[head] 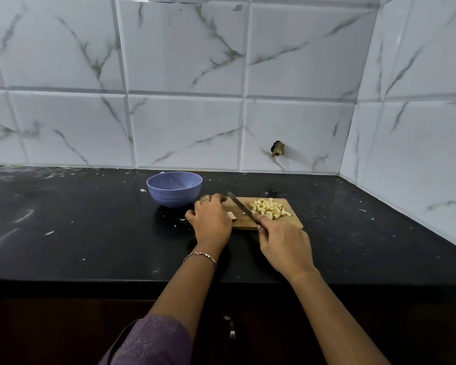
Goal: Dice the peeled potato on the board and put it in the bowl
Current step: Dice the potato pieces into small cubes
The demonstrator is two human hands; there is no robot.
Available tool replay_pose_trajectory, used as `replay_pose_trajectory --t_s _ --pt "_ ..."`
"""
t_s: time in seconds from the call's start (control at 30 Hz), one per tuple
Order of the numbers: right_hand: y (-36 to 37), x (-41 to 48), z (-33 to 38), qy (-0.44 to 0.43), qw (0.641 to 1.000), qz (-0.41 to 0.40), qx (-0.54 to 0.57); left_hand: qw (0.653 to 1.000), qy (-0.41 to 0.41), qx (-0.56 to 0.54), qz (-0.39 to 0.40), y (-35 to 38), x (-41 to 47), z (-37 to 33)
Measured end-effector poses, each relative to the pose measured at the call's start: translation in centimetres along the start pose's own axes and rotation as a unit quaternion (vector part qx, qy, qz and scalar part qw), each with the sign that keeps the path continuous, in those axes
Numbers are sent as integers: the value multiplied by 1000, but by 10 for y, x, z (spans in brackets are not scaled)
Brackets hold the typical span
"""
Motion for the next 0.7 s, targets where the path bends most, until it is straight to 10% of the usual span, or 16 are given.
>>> replay_pose_trajectory --t_s 0.7 --pt "3 4 -6 63 998 9 -7 986 52 131 93 13 2 -2"
Point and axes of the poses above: each hand's wrist, its own x-axis towards the middle knuckle, its own y-axis out of the palm, z = x × y, the point moved 2 cm from there along x, towards the middle knuckle, and after that the axes turned 11 degrees about -z, right-handed, at the moved point
